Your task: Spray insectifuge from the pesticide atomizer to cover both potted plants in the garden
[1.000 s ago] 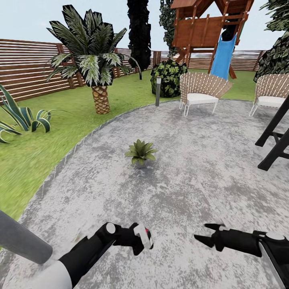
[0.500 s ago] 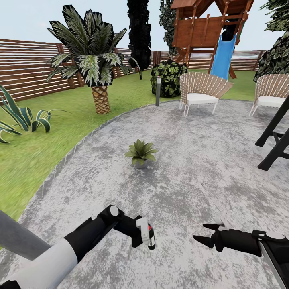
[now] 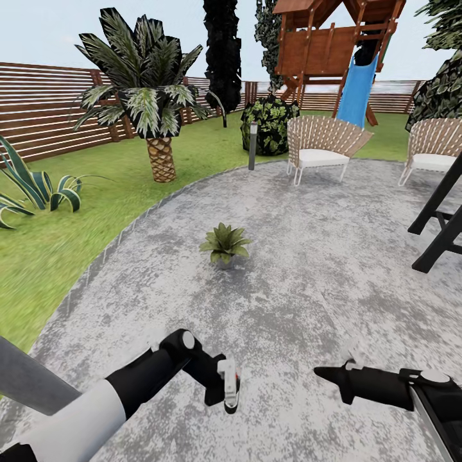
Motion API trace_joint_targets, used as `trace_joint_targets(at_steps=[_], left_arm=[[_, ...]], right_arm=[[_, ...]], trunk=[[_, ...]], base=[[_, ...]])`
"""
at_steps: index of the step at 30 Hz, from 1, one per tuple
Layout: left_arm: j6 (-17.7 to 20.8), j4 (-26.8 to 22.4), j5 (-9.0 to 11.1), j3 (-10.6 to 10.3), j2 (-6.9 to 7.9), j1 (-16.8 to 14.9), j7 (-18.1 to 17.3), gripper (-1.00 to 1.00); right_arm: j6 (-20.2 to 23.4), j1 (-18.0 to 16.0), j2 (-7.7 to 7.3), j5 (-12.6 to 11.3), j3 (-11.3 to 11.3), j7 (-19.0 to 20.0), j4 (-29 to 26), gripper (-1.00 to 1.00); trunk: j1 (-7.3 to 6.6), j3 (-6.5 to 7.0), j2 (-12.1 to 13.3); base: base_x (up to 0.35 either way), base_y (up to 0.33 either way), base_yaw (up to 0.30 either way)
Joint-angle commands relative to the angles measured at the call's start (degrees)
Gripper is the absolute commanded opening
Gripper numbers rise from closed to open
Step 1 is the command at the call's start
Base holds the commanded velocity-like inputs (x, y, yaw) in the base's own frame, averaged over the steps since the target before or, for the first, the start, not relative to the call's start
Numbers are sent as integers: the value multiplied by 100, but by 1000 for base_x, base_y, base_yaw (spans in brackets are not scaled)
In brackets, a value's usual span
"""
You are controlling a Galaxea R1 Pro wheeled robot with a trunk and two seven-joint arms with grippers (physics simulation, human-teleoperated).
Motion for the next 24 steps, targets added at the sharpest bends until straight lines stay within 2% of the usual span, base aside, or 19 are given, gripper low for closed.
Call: trace_joint_targets(at_steps=[1, 6, 10, 16, 21, 24], left_arm=[[101, -11, -8, -55, 1, -4, -18, -100], [307, -13, -21, -145, -25, -5, -6, -100], [315, -15, -29, -143, -52, -5, 2, -100], [316, -19, -30, -146, -317, -5, 15, -100], [316, -22, -36, -146, -557, -5, 24, -100], [316, -22, -38, -144, -627, -10, 24, -100]], right_arm=[[41, -5, 3, 1, 25, 22, -3, -100], [41, -6, 29, 1, 216, 23, -3, -100], [41, -4, 35, 1, 234, 24, -3, -100], [41, -6, 132, -7, 247, 25, -1, -100], [41, -6, 340, -8, 251, 30, -3, -100], [41, -6, 374, -8, 251, 31, -3, -100]], trunk=[[-1, -5, -2], [-1, -5, -2], [-1, -5, -2], [-1, -5, -2], [-1, -5, -2], [-1, -5, -2]], base=[[0, 0, 0], [0, 0, 0], [0, 0, 0], [0, 0, 0], [0, 0, 0], [0, 0, 0]])
